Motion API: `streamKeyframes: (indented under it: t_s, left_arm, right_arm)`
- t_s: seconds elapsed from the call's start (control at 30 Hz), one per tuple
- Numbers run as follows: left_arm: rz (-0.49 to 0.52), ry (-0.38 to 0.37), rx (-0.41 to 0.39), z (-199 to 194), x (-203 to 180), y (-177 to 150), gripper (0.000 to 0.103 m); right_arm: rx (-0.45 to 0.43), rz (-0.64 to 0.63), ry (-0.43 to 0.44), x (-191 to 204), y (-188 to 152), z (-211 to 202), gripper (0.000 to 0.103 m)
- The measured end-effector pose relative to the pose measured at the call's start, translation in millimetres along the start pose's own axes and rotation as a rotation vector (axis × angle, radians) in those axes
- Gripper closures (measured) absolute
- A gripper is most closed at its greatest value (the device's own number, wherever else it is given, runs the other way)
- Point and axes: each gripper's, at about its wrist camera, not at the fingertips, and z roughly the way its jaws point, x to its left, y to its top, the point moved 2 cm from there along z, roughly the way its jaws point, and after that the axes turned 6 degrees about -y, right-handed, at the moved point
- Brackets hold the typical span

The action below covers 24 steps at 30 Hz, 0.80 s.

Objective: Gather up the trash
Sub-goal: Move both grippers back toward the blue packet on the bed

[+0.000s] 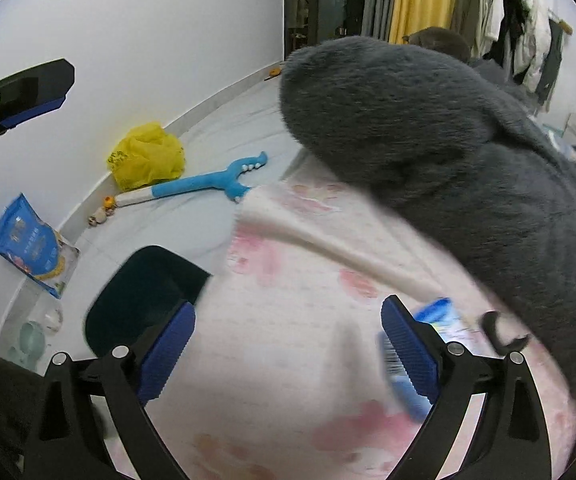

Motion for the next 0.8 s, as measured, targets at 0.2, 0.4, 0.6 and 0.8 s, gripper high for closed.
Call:
streamKeyframes:
  t_s: [0.2, 0.4, 0.6, 0.8]
  left_arm:
    - [0.009, -0.006, 0.043, 15, -14, -7, 0.009]
    - [0.039, -0.013, 0.059, 27, -31, -11, 0.005]
    - [0.050, -0.009, 0.068, 36, -44, -12, 0.004]
    - [0.028, -0.014, 0.065, 40, -48, -11, 0.004]
  right_arm:
    - [-0.026, -0.015, -0.014, -26, -8, -3, 0.008]
    - [-0.052, 0.031, -0.007, -56, -11, -4, 0.007]
    - [-0.037, 0.064, 0.005, -78, -21, 4, 0.007]
    - [-0.007, 0.077, 0.063, -87, -30, 18, 0.007]
